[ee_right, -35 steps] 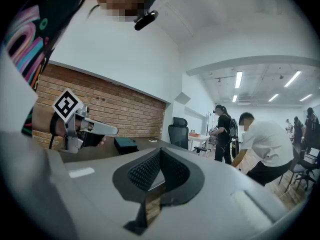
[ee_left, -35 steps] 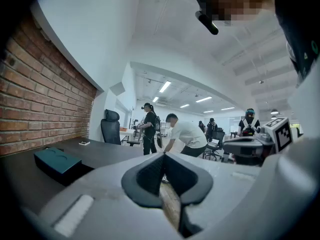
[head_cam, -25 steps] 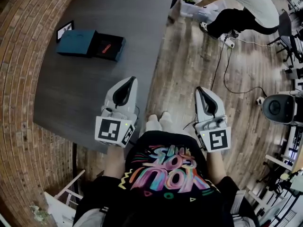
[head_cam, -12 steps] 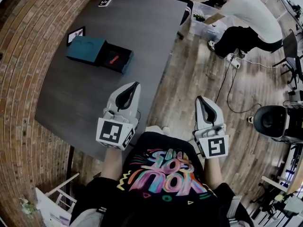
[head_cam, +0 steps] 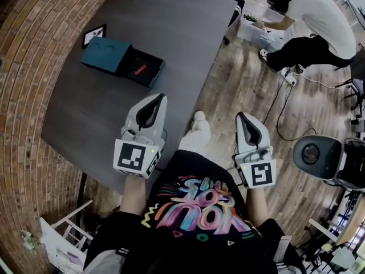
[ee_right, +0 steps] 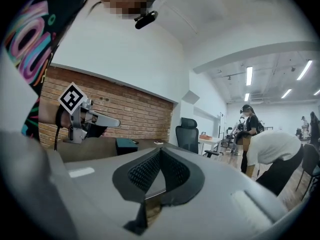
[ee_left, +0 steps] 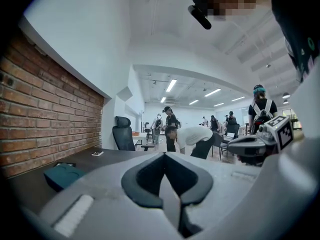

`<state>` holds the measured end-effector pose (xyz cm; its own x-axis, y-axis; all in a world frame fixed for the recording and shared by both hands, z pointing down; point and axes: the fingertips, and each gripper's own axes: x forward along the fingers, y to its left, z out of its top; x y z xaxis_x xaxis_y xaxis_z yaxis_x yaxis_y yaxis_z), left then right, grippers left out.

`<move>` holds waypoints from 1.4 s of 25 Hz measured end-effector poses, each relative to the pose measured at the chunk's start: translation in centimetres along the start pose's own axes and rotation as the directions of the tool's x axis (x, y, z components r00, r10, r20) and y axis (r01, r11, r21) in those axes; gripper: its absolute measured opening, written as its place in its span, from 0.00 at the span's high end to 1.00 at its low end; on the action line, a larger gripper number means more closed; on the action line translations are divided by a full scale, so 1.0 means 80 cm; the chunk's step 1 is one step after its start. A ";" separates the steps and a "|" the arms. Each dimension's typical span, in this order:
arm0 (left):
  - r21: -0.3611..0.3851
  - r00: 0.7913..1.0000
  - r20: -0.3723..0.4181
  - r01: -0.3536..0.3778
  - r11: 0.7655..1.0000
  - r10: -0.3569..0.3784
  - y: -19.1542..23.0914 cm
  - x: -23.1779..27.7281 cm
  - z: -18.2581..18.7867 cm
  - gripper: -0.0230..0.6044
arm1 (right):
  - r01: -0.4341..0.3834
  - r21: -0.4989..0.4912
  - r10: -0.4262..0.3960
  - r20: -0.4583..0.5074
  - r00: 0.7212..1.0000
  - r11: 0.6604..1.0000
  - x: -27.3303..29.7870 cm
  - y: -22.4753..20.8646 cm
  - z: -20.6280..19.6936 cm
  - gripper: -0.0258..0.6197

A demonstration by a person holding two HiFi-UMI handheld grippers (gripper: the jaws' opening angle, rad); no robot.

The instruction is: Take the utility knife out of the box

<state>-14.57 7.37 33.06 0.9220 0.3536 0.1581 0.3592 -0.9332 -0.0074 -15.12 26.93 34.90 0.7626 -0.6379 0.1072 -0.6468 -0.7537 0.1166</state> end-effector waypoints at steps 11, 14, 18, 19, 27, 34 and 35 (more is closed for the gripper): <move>-0.072 0.995 -0.020 -0.098 0.993 0.097 0.062 0.096 -0.013 0.96 | -0.149 -0.008 0.149 0.005 0.989 0.989 0.137 -0.054 0.000 0.96; -0.097 0.988 -0.031 -0.153 0.983 0.151 0.086 0.121 -0.013 0.96 | -0.202 -0.021 0.201 -0.025 0.979 0.979 0.177 -0.071 -0.003 0.96; -0.122 0.976 -0.032 -0.219 0.968 0.217 0.118 0.149 -0.008 0.96 | -0.271 -0.028 0.271 -0.032 0.962 0.962 0.230 -0.087 0.002 0.96; -0.129 0.971 -0.032 -0.239 0.962 0.237 0.126 0.153 -0.008 0.96 | -0.292 -0.029 0.291 -0.034 0.956 0.956 0.242 -0.089 0.003 0.96; -0.171 0.924 -0.022 -0.379 0.909 0.381 0.175 0.156 -0.006 0.96 | -0.448 -0.045 0.448 -0.021 0.894 0.893 0.317 -0.072 0.018 0.96; -0.176 0.853 -0.056 -0.520 0.836 0.518 0.198 0.126 -0.012 0.96 | -0.586 -0.065 0.586 -0.021 0.810 0.808 0.361 -0.040 0.024 0.96; -0.179 0.841 -0.065 -0.539 0.823 0.537 0.203 0.120 -0.014 0.96 | -0.600 -0.068 0.599 -0.034 0.800 0.797 0.368 -0.036 0.023 0.96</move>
<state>-0.09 -4.44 35.53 0.9589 -0.2082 0.1929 -0.2278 -0.9699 0.0859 9.20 10.02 35.93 0.2226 -0.9564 0.1889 -0.9735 -0.2077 0.0955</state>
